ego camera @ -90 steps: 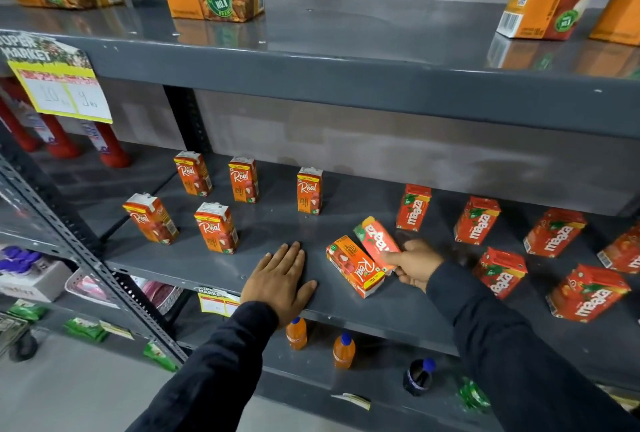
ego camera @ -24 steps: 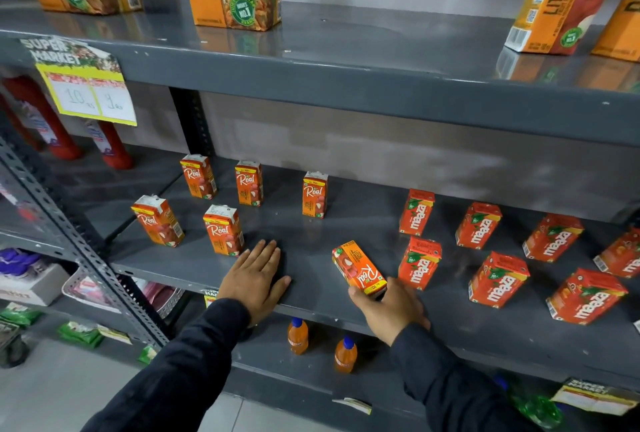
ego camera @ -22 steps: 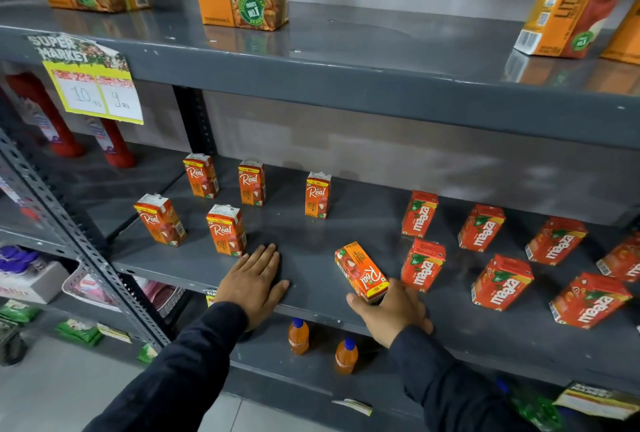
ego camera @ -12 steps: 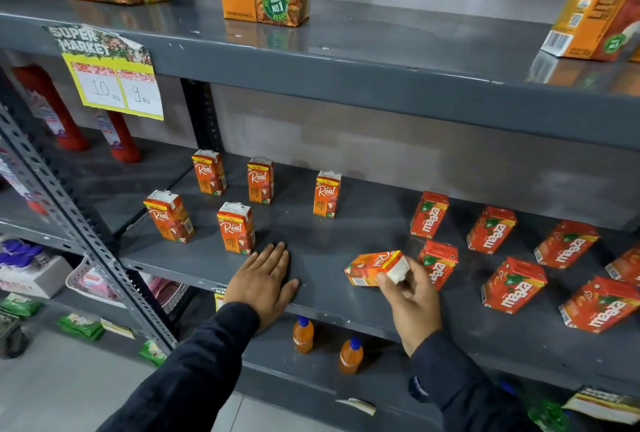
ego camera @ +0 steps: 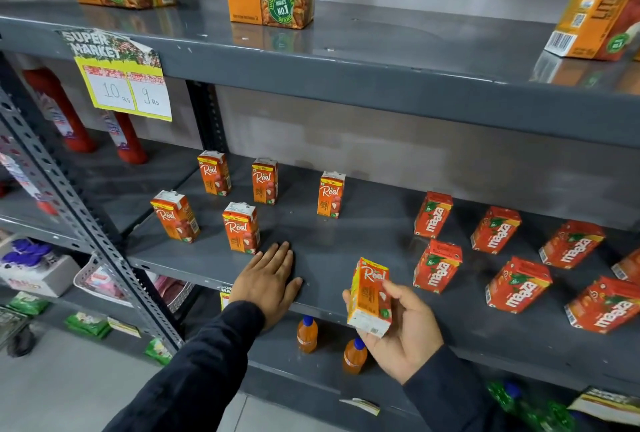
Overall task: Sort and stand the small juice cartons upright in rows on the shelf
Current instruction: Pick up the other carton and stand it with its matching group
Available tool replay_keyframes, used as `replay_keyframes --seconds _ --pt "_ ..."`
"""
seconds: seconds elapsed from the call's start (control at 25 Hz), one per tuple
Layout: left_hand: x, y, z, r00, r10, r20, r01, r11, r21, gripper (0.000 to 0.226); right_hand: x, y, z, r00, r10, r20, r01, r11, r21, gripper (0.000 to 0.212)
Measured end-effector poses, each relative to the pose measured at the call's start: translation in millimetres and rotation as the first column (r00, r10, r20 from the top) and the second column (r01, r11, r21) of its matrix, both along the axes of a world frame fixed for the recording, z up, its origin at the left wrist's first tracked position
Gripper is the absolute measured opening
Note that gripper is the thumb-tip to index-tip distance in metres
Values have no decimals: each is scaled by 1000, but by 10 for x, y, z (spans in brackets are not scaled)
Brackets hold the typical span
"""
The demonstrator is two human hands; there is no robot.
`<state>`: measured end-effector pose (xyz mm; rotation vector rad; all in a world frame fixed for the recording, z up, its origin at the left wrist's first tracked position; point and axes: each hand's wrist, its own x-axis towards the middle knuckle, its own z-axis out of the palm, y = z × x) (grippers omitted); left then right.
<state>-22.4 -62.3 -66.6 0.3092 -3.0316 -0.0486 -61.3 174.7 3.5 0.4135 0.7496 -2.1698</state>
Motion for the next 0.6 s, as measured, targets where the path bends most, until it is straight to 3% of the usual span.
replay_keyframes --seconds 0.08,0.2,0.36,0.52,0.6 --pt "0 -3 -11 1000 1 -7 -1 1000 -5 75 70 14 63 992 68 -103 -70 997 -18 41" --pt "-3 -7 -32 1000 2 -9 -2 1000 -1 77 154 28 109 943 200 -264 -186 980 76 56" --pt "-17 -14 -49 1000 0 -2 1 1000 11 78 197 12 193 918 171 -358 -157 985 70 64" --pt "-19 -38 -37 1000 2 -4 -2 1000 23 77 110 -113 147 895 129 -426 -100 991 91 51" --pt "-17 -11 -39 1000 -9 5 9 1000 17 76 0 -174 76 851 134 -508 -27 977 212 41"
